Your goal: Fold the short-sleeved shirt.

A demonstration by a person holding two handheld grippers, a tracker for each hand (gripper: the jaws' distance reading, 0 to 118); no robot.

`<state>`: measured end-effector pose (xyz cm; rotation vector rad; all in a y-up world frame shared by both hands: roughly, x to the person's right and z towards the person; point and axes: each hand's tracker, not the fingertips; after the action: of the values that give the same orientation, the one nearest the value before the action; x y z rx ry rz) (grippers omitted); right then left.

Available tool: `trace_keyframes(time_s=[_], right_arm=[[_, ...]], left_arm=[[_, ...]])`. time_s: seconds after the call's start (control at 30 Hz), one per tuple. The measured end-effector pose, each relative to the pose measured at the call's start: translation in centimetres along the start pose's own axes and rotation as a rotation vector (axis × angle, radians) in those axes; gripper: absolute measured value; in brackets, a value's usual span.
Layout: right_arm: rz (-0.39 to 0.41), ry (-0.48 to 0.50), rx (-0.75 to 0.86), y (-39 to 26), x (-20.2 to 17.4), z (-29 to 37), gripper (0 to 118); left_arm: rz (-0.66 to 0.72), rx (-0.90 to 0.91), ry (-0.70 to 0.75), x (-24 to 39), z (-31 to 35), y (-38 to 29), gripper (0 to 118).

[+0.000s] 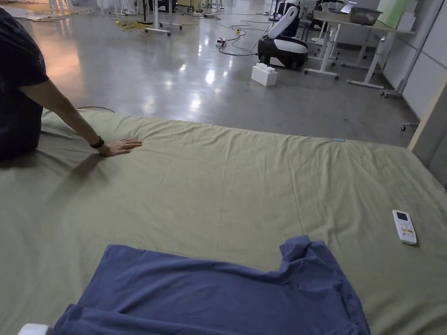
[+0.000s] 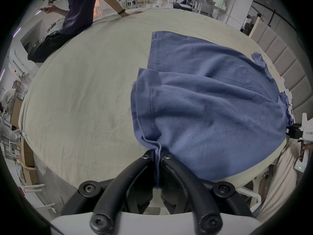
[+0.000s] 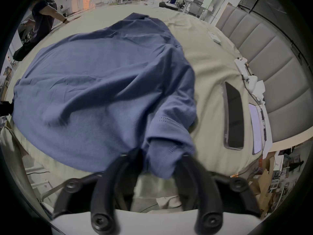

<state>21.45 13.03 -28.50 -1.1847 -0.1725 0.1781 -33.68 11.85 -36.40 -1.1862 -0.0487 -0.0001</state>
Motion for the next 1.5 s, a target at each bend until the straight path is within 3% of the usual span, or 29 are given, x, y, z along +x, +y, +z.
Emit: trace_keyframes(time_s=[0.03,0.1,0.2,0.23,0.37,0.63,0.7,0.77,0.8,0.83,0.93,1.23,1.5], right_arm=[[-0.013,-0.026,0.014,0.1,0.3,0.7,73],[-0.035,-0.036,0.081,0.5,0.6,2.3,75],[-0.069,-0.061,0.215,2.0,0.6,5.3,78],[-0.076,-0.055,0.269,2.6,0.5,6.2,79],[-0.12,0.009,0.532,5.4,-0.9,9.0,84],[-0.172,0.027,0.959,9.2,-4.4,12.6,84],[-0.175,0.006,1.006,9.9,-5.1,13.1,80],[-0.158,-0.035,1.081,10.4,-5.5,13.7,56],[-0.188,-0.008,1.057,10.6,-5.7,13.5,40],[-0.209,0.0,1.077,10.8,-5.7,13.5,21],[-0.216,0.002,1.088,11.1,-6.1,13.4,3],[-0.172,-0.011,1.103,12.2,-7.0,12.6,0],[-0.147,-0.003,1.012,13.4,-6.7,9.7,0]], left_arm=[[0.011,0.006,-0.008,0.0,0.7,0.0,19],[-0.013,0.066,0.027,0.0,1.7,0.2,22],[-0.039,0.222,0.073,1.1,3.7,1.1,59],[-0.037,0.277,0.066,1.4,4.4,1.6,65],[-0.019,0.511,0.03,3.7,7.1,3.6,65],[-0.025,0.948,0.084,9.6,12.1,5.9,65],[-0.015,1.021,0.092,10.4,12.9,6.1,61],[-0.001,1.043,0.108,11.1,13.5,6.2,40],[0.003,1.049,0.111,11.3,13.8,6.3,20],[0.004,1.051,0.112,11.5,13.8,6.6,9],[0.019,1.054,0.094,11.6,14.0,6.6,2],[-0.016,0.994,0.102,10.1,12.5,7.3,0],[0.012,0.64,0.048,4.4,3.9,14.8,0]])
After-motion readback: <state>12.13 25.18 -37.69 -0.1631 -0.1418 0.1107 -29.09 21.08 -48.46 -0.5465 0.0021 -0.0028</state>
